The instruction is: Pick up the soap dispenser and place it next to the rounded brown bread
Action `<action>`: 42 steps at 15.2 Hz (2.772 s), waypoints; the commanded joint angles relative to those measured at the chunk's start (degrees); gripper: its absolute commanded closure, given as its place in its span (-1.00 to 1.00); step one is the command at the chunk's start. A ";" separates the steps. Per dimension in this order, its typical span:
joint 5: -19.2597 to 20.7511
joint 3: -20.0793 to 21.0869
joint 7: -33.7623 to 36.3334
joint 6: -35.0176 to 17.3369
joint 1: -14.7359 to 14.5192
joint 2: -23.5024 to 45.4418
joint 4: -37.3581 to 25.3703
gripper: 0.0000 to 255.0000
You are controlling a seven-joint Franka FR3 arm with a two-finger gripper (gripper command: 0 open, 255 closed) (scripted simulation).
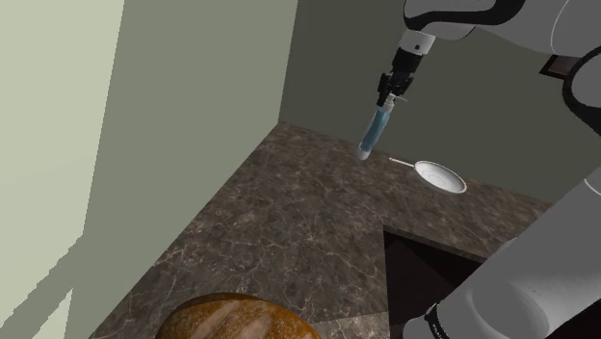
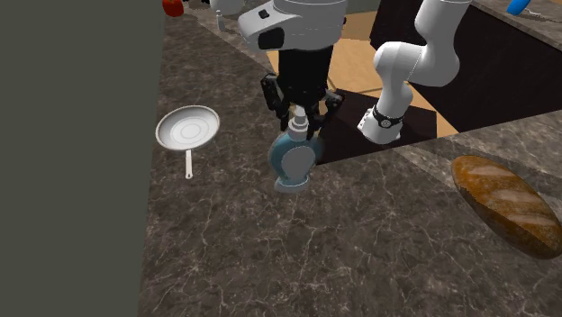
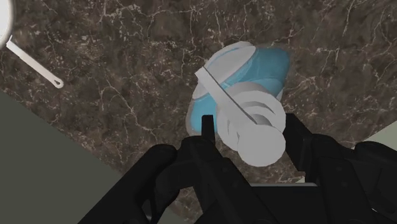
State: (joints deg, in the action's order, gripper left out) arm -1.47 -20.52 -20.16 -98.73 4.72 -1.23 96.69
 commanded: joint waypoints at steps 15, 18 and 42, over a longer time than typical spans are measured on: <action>5.45 11.68 15.95 8.47 -2.93 -32.24 23.12 1.00; 4.65 14.24 18.65 11.36 -3.29 -37.02 25.13 1.00; -13.60 36.17 43.49 37.81 -6.51 -58.74 18.62 1.00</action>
State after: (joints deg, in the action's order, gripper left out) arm -13.95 14.71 22.11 -61.80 -1.73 -59.26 115.63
